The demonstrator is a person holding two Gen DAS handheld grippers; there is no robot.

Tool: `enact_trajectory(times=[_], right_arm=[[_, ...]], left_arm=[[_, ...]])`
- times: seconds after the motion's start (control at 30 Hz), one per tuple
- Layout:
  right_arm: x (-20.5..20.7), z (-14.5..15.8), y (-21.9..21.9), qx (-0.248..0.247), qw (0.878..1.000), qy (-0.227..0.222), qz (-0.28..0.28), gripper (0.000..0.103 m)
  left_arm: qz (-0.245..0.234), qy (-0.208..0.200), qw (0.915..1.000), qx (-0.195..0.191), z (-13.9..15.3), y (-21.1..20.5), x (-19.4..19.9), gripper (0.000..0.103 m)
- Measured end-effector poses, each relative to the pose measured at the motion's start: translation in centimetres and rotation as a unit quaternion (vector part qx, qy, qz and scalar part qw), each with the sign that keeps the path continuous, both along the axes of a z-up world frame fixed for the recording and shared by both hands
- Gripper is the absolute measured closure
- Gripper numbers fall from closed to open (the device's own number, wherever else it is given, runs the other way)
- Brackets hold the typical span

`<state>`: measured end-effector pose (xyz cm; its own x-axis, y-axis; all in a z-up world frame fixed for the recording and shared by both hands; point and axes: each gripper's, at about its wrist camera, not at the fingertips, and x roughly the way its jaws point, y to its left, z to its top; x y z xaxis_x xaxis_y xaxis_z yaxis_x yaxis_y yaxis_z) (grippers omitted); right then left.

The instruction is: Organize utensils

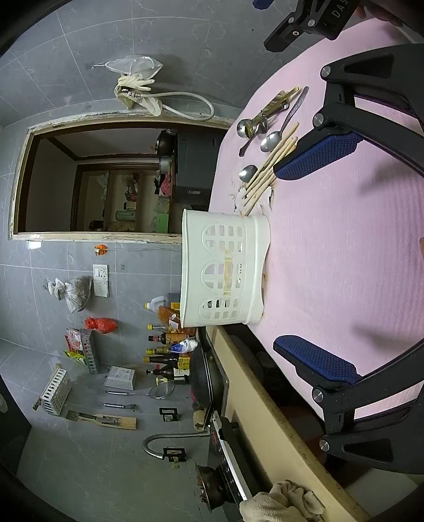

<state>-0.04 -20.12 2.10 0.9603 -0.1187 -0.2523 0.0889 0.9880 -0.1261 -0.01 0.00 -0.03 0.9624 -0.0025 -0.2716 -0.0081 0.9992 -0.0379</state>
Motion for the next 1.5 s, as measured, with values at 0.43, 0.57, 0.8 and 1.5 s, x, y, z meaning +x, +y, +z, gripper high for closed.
enact_trajectory(times=[0.43, 0.57, 0.8, 1.5], right_arm=[[-0.28, 0.0, 0.28, -0.001, 1.0, 0.0, 0.0, 0.0], [-0.26, -0.02, 0.31, -0.001, 1.0, 0.0, 0.0, 0.0], [-0.24, -0.04, 0.35, -0.001, 1.0, 0.001, 0.0, 0.0], [-0.09, -0.46, 0.71, 0.0, 1.0, 0.003, 0.002, 0.0]], left_arm=[[0.0, 0.001, 1.0, 0.001, 0.01, 0.14, 0.11, 0.01], [-0.001, 0.001, 1.0, 0.0, 0.07, 0.4, -0.01, 0.01], [-0.001, 0.001, 1.0, 0.0, 0.0, 0.29, 0.04, 0.01], [-0.001, 0.001, 1.0, 0.0, -0.02, -0.04, 0.28, 0.01]])
